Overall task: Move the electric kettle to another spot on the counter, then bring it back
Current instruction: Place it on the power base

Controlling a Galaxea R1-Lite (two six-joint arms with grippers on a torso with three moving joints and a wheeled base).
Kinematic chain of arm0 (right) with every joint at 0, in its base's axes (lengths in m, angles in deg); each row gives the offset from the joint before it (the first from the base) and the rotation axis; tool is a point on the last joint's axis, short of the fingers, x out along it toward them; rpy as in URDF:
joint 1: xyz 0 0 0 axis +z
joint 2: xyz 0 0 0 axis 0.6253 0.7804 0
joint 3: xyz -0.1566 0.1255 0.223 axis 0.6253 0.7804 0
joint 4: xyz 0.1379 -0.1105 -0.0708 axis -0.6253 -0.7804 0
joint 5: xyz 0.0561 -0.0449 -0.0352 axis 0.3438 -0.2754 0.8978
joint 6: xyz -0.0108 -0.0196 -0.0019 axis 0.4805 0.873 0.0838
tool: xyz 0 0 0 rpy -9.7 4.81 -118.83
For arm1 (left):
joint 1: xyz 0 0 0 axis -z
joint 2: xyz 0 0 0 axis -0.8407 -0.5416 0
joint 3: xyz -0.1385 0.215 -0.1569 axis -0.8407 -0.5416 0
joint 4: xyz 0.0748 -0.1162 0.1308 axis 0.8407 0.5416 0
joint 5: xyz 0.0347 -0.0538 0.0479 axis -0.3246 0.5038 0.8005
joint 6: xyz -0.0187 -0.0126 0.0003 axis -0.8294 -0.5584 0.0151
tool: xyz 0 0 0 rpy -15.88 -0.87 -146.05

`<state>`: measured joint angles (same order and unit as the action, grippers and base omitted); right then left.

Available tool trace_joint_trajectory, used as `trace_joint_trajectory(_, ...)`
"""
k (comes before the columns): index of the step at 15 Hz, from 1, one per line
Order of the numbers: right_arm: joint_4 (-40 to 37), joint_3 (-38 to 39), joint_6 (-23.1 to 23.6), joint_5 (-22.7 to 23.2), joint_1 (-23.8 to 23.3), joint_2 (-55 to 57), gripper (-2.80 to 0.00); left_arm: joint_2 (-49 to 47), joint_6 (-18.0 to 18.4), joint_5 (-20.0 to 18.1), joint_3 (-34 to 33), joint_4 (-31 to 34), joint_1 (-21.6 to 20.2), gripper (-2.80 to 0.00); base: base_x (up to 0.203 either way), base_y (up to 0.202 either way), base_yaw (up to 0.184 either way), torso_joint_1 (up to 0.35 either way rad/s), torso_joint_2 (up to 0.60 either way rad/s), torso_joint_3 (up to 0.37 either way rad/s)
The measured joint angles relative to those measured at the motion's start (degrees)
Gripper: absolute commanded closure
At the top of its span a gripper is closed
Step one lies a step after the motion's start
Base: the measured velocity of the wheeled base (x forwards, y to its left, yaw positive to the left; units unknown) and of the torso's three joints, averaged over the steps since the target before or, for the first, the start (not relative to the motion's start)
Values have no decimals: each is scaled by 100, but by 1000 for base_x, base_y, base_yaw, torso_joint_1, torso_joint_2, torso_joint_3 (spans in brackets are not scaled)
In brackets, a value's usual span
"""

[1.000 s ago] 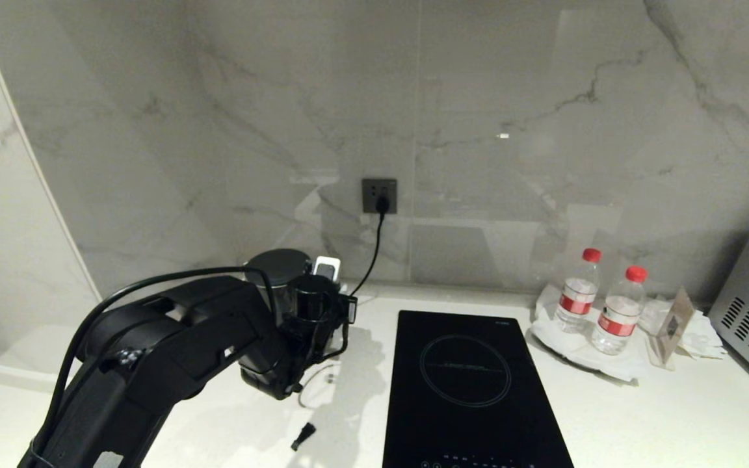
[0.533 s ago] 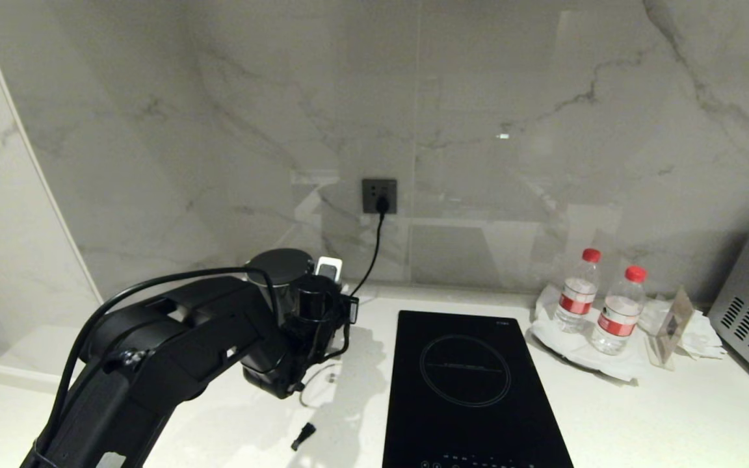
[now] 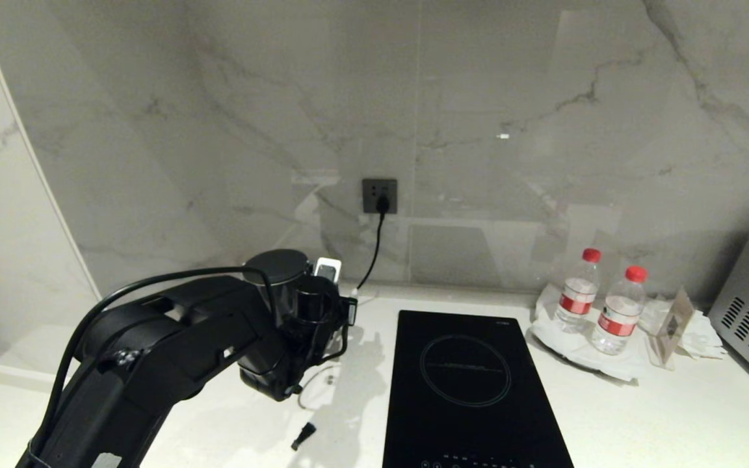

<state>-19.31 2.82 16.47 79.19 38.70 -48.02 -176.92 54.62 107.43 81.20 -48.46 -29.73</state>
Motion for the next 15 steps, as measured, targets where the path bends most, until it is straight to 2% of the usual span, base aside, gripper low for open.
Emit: trace_joint_trajectory(15, -2, 0, 2, 0, 0, 0, 0, 336, 20, -22, -1776, -1437, 173, -280, 0, 0, 0, 0, 0, 0)
